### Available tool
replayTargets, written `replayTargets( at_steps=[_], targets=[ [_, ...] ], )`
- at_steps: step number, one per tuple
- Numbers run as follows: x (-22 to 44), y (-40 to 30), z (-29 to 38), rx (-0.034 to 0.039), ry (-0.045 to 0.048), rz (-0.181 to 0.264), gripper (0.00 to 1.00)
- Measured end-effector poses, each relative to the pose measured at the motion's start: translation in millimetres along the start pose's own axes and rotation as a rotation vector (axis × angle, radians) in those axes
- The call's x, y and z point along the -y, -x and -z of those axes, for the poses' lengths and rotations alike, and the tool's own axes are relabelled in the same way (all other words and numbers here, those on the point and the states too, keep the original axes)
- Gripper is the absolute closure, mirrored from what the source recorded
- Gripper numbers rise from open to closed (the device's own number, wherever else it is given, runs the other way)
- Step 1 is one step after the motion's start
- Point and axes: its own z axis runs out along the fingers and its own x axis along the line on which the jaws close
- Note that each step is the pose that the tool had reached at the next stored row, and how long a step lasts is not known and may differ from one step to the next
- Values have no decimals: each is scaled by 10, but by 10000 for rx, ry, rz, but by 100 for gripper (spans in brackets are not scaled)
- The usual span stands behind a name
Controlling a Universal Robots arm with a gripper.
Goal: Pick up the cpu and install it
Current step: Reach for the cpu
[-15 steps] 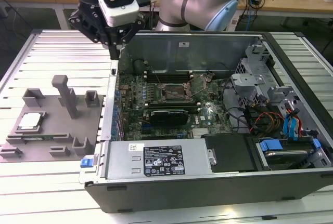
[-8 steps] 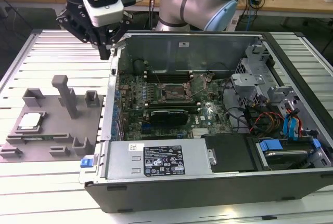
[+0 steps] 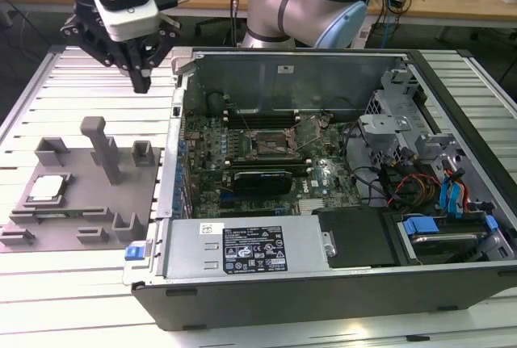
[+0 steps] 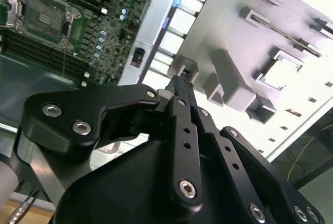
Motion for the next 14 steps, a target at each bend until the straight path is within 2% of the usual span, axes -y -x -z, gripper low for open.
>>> replayTargets(
  at_steps=[4, 14],
  targets=[
    [10, -139, 4, 5, 1, -1, 89],
    [27, -376, 9, 10, 1, -1, 89]
  ],
)
